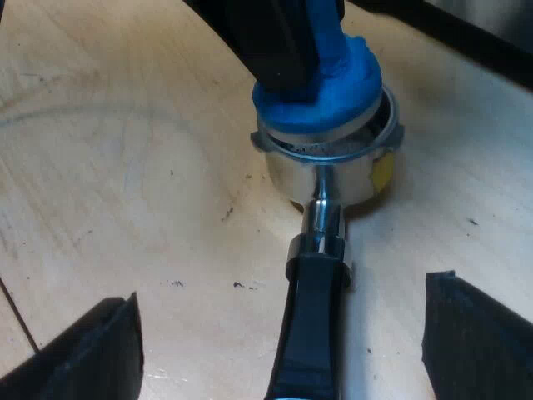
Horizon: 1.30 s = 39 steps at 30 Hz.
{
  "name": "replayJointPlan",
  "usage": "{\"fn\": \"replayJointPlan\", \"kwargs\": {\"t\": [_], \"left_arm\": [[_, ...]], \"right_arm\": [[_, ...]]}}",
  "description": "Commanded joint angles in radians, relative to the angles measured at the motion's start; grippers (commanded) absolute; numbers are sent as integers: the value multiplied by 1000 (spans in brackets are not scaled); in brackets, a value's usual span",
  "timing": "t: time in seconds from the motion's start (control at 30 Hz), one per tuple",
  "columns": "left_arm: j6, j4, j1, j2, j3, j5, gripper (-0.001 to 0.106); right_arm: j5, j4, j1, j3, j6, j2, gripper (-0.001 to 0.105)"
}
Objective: Grind coffee beans and then tamp
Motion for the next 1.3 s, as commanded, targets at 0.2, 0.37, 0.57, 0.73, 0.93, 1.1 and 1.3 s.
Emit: {"fn": "replayJointPlan", "kwargs": {"t": [0.2, 0.37, 0.57, 0.73, 0.93, 1.1, 1.3], "left_arm": [[6, -15, -5, -3, -4, 4, 0], [6, -23, -5, -3, -1, 4, 0], [6, -10, -5, -3, 1, -3, 0], [6, -25, -5, -3, 23, -3, 0], [6, -49, -5, 9, 25, -3, 0], [6, -41, -5, 42, 25, -3, 0], [3, -26, -5, 105, 25, 4, 0]], "right_arm": [[-5, -6, -1, -1, 3, -4, 70], [-5, -6, -1, -1, 3, -4, 70], [-5, -6, -1, -1, 3, -4, 70], [-5, -6, -1, -1, 3, -4, 70], [-5, -6, -1, -1, 3, -4, 70], [-5, -6, -1, -1, 3, -4, 70], [-5, -6, -1, -1, 3, -4, 70]]}}
